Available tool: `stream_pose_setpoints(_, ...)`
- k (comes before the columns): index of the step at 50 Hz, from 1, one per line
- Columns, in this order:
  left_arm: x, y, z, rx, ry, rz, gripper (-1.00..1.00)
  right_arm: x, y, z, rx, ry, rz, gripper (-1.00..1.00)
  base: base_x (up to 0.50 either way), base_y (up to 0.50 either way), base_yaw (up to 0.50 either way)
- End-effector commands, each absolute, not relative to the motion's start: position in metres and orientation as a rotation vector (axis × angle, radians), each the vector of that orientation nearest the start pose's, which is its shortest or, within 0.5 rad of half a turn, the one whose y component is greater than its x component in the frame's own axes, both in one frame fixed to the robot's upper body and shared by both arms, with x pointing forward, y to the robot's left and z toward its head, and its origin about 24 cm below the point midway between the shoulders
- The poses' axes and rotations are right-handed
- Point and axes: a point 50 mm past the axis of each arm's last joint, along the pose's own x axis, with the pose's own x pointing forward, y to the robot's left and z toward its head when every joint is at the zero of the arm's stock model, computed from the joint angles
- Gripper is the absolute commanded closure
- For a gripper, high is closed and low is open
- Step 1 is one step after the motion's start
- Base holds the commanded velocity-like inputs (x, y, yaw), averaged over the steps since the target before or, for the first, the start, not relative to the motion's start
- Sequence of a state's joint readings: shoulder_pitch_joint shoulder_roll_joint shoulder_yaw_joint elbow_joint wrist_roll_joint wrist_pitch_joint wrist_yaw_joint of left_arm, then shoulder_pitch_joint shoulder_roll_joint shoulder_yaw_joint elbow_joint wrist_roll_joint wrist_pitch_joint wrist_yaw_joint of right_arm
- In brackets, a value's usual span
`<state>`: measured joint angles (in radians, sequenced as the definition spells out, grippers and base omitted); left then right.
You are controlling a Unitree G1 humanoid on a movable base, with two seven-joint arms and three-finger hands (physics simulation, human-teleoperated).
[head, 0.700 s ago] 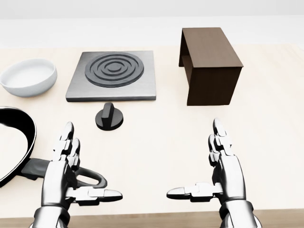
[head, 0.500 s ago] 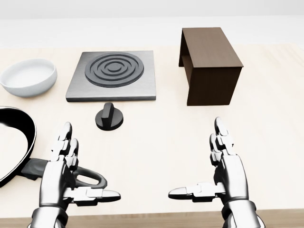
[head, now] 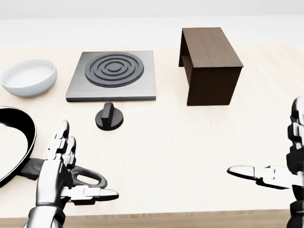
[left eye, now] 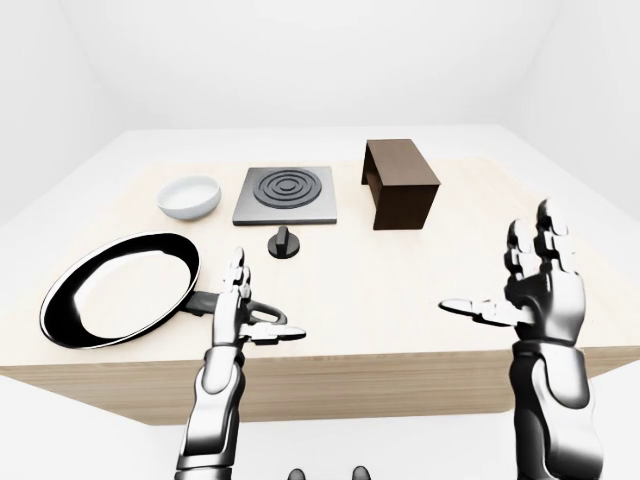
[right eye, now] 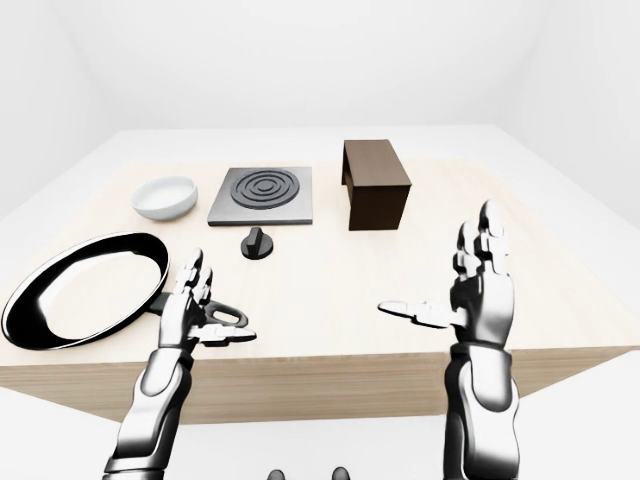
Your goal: Turn on the stove.
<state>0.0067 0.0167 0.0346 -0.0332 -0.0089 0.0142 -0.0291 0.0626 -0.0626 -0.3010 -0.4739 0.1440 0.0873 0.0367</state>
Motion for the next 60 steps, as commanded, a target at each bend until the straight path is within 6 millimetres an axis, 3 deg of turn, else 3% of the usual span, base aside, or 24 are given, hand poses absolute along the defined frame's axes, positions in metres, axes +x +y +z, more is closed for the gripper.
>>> stream_pose_setpoints(1, 0.253, 0.16, 0.048, 0.008, -0.016, 0.009, -1.0, 0.184, -0.247, 0.178, -0.03, -0.564, -0.314, -1.0, 0.0, 0.0, 0.0)
stream_pose_setpoints(17, 0.254, 0.16, 0.048, 0.007, -0.015, 0.007, -1.0, 0.179, -0.248, 0.186, -0.023, -0.607, -0.305, -1.0, 0.01, 0.0, 0.0)
stream_pose_setpoints(60, 0.254, 0.162, 0.049, 0.007, -0.015, 0.013, -1.0, 0.177, -0.244, 0.188, -0.04, -0.617, -0.275, -1.0, 0.29, 0.0, 0.0)
